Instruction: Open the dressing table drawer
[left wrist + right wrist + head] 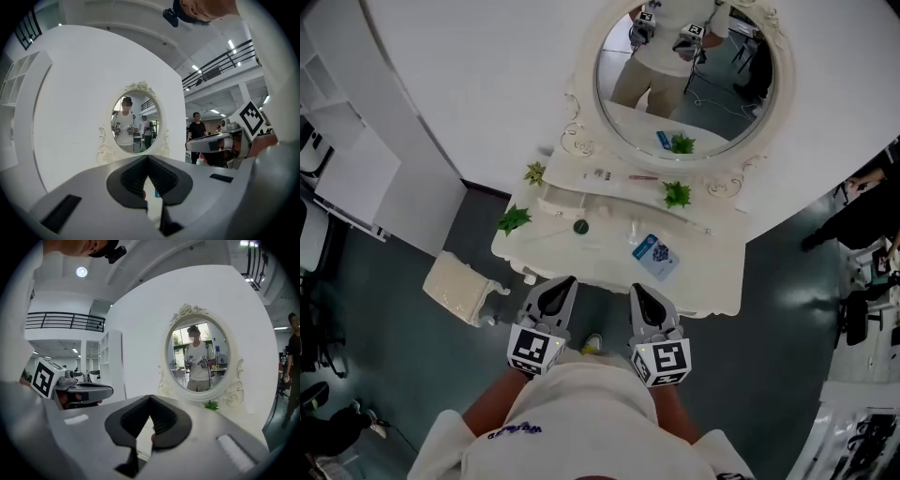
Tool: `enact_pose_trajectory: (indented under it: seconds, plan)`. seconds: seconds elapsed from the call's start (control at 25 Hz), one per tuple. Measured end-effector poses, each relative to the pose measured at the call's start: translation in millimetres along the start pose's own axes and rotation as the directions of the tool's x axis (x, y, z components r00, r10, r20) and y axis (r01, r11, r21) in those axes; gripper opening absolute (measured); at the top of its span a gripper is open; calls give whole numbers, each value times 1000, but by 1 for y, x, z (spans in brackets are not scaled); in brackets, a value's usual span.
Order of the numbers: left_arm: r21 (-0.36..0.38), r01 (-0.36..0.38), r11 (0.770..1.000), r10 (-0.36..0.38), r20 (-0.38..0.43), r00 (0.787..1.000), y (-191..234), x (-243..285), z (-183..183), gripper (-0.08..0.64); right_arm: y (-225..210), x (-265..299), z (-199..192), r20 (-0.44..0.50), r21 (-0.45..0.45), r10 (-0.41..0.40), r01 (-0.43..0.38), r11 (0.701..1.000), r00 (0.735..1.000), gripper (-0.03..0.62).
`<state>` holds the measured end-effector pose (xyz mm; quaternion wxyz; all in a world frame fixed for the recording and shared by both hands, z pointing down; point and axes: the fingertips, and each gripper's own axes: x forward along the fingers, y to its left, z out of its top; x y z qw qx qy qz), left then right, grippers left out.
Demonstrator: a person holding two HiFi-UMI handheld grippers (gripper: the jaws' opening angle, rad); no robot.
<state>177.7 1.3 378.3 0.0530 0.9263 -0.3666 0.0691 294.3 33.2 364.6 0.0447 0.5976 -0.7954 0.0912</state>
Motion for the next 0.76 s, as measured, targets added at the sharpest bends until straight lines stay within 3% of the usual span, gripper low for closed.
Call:
enact_pose_trajectory:
  seconds: [0.2, 0.76]
  plan:
    - [-20, -36, 999, 36, -5, 999, 14, -8, -7, 9, 12, 8, -6, -21, -11, 37, -37, 999, 999, 9]
    - [-20, 15, 1000, -16, -18, 1000, 3, 15, -9, 9, -5, 6, -9, -27, -2, -4, 4, 1000, 1000, 9]
